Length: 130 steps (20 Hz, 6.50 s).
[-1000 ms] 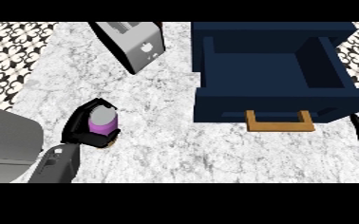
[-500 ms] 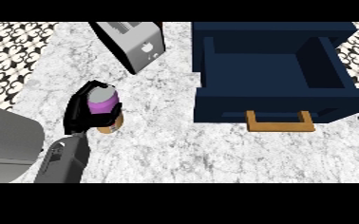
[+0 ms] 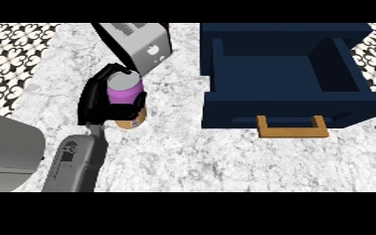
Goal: Pick up the can, place it into the drawer and close the drawer
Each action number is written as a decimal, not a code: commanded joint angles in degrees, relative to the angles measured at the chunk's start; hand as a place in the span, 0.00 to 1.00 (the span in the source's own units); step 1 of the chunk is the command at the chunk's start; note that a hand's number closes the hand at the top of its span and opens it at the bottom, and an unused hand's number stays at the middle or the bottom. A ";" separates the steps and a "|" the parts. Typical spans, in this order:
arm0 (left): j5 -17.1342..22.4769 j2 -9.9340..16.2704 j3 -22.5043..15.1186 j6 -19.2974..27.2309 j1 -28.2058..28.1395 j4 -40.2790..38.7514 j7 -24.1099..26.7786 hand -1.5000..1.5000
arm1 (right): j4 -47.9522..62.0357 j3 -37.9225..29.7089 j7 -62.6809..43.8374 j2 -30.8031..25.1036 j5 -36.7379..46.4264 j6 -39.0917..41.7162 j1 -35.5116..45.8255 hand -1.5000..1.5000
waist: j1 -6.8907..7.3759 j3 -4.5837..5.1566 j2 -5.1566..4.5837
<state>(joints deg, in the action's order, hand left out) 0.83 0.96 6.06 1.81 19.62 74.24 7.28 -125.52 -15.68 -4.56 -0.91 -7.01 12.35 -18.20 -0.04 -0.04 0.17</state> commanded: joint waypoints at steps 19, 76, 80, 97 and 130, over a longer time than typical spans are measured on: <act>-1.10 -0.96 -13.71 20.80 36.70 -3.66 -24.87 1.00 | 0.27 0.90 0.89 -0.27 0.97 0.12 0.65 0.00 | -0.94 0.01 -0.21; 28.80 -0.96 -41.93 40.20 60.77 -52.78 -5.10 0.00 | 4.69 1.70 -1.04 -2.08 2.34 -0.09 9.96 0.00 | -7.96 -0.18 -1.99; 30.03 -0.96 -41.55 41.09 62.02 -54.08 -4.87 0.00 | 3.85 2.80 -3.52 -1.36 2.92 -1.85 12.24 0.00 | -7.34 -0.12 -2.07; 37.56 -0.96 -41.82 44.09 61.15 -50.54 -2.32 0.00 | -0.55 4.63 2.68 -9.19 18.26 -0.40 14.21 0.00 | -6.48 -0.08 -1.90; 33.86 11.09 -42.85 46.80 59.11 -32.01 -16.20 0.00 | 44.29 19.93 7.16 -7.49 69.57 -25.88 32.54 0.00 | 2.19 0.01 0.25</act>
<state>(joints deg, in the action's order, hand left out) 36.21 8.61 -35.91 47.75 79.86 36.94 -4.20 -89.17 4.79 1.96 -9.77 60.80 -10.17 11.19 1.58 0.21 0.46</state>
